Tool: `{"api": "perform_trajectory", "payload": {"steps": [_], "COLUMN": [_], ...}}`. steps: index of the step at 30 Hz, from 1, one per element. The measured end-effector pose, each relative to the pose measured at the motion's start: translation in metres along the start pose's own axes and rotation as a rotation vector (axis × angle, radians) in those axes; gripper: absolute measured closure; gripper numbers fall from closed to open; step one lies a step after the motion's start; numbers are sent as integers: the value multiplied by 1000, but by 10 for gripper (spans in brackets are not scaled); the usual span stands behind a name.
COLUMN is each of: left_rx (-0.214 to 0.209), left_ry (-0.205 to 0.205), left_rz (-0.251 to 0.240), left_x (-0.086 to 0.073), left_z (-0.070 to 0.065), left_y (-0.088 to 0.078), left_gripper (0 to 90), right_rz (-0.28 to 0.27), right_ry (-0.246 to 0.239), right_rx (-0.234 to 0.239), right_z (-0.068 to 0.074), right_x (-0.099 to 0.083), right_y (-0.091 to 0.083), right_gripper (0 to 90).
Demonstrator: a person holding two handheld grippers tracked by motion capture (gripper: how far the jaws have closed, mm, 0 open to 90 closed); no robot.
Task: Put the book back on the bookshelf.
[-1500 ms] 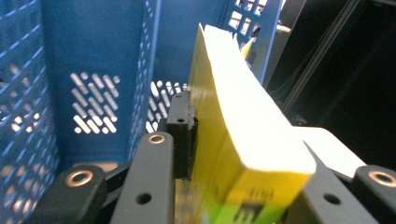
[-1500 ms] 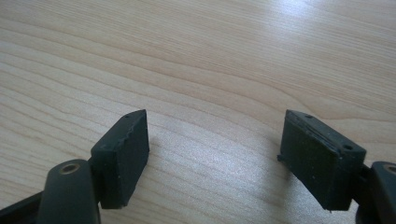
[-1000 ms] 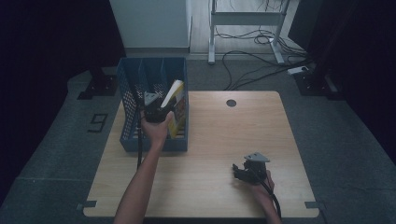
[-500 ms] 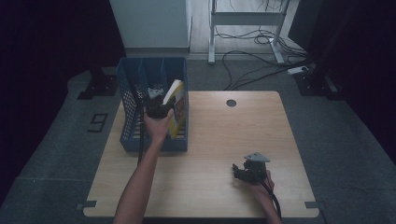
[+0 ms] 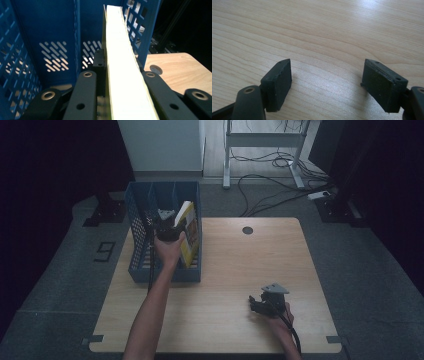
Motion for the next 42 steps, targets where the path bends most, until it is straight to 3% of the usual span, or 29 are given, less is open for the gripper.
{"api": "perform_trajectory", "payload": {"steps": [8,20,36,42], "left_rx": [37,67,123,128], "left_ry": [-1,9,31,26], "left_rz": [-28,-66,-79,-119], "left_x": [11,13,5,6], "left_z": [-2,-3,2,3], "left_y": [10,18,15,20], "left_gripper": [751,752,752,752], "right_rz": [0,1,0,0], "right_ry": [1,2,1,1], "right_rx": [-2,-1,-1,-1], "right_z": [0,0,0,0], "right_x": [0,0,0,0], "right_y": [0,0,0,0], "right_gripper": [229,228,229,229]}}
Point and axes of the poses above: each handheld gripper's, and its own axes: y roughly forward along the jaws, x roughly out of its top, z roughly to its left, the point moved 4 cm from there along y, roughly forward along the jaws, and after that the axes turned 3 degrees about -x, right-handed, at the moved point
